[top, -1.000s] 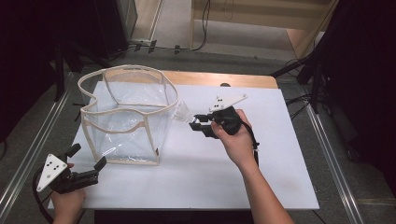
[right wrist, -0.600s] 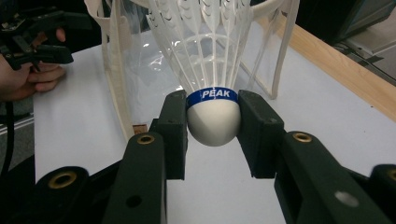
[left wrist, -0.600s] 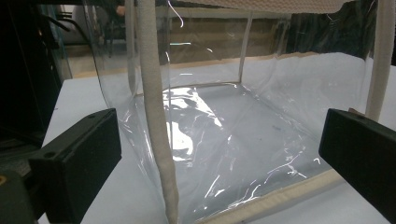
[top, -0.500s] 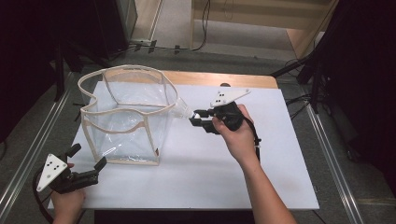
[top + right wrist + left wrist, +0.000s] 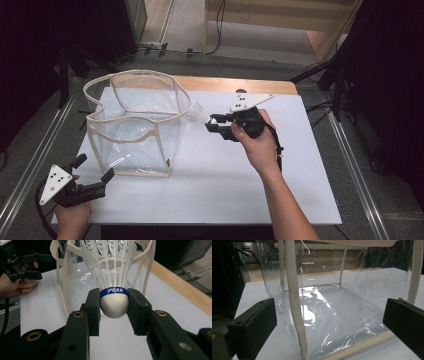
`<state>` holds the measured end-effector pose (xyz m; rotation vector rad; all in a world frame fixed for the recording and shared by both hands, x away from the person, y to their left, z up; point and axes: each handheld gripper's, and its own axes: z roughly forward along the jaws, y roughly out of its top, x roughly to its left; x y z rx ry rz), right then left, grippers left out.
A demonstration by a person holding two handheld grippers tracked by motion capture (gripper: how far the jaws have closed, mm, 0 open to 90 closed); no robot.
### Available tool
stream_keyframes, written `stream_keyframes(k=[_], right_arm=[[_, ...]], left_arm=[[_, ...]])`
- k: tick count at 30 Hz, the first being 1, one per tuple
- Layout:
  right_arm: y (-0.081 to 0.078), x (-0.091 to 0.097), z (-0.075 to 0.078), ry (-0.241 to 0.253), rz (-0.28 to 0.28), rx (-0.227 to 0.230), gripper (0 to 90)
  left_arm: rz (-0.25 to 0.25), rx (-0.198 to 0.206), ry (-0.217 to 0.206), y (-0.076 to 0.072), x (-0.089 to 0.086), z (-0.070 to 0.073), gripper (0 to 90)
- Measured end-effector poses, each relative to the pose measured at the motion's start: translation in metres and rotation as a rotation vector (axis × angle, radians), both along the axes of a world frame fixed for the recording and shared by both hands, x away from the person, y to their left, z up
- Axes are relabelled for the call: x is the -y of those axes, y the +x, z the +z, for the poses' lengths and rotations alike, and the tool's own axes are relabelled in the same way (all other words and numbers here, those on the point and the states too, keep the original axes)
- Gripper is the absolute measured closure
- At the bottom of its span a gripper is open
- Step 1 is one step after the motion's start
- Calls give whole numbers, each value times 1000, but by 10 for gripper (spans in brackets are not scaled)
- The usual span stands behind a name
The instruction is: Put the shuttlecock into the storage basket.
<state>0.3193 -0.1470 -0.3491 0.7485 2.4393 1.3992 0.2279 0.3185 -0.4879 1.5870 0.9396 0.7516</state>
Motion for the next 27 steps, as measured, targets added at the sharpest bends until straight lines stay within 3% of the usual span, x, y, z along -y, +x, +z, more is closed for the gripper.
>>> stream_keyframes(k=[27], right_arm=[[3, 2, 19, 36, -3, 40, 625]], left_arm=[[-2, -2, 3, 0, 0, 0, 0]])
